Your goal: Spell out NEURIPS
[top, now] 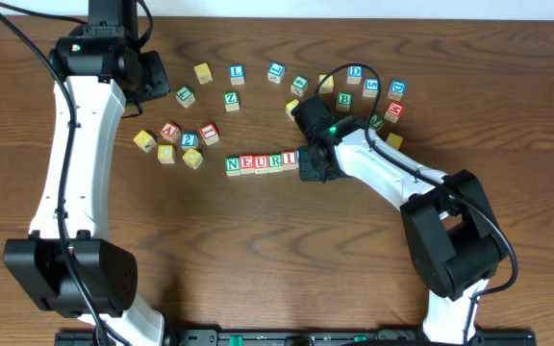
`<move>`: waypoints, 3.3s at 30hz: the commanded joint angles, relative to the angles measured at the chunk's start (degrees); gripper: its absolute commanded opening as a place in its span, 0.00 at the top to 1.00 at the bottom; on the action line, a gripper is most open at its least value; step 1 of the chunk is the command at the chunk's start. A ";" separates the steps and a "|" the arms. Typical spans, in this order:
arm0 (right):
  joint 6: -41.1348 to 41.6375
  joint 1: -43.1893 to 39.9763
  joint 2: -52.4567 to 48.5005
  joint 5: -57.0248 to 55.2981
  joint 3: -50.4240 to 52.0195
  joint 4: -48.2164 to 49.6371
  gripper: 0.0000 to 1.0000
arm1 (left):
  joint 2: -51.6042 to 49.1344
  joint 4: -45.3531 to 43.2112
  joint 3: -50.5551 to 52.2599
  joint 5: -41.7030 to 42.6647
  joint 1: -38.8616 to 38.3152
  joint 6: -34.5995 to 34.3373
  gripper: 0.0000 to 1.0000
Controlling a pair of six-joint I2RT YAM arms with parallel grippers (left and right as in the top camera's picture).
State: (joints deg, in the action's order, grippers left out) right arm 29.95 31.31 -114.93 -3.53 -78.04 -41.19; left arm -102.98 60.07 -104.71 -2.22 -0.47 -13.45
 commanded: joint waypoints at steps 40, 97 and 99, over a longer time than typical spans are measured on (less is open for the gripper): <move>-0.90 -9.57 4.02 2.67 -3.10 -6.16 0.99 | 3.67 -0.17 19.39 1.46 0.02 -6.95 0.79; -2.36 -9.57 -0.50 5.84 -2.73 -2.54 0.98 | -0.02 -25.49 40.76 9.11 -8.37 -4.22 0.86; -2.36 -9.57 -0.50 5.84 -2.73 -2.51 0.98 | -0.02 -25.49 40.76 9.11 -8.37 -4.22 0.86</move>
State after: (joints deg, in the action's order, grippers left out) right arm 28.03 22.06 -114.80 1.98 -81.23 -43.66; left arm -102.04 34.48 -64.71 6.98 -8.84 -18.15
